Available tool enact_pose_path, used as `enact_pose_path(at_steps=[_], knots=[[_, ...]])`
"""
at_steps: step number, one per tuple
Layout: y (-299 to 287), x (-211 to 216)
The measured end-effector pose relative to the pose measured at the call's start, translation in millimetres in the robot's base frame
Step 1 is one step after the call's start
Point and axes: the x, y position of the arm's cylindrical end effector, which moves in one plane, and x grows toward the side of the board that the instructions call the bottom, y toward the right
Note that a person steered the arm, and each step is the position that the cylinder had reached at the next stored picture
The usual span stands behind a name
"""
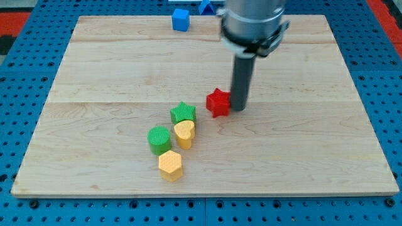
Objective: Push red star near to the yellow heart
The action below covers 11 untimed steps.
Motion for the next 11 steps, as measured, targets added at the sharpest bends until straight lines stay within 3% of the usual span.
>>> enact_pose_path(at_steps=[1, 2, 3, 4, 5, 6, 7, 9, 10, 11], knots=[[-38, 1], [-5, -45], [-62, -77], [-78, -23], [-102, 2], [-90, -56], [-9, -57], [-66, -6], [-67, -66], [-13, -148]])
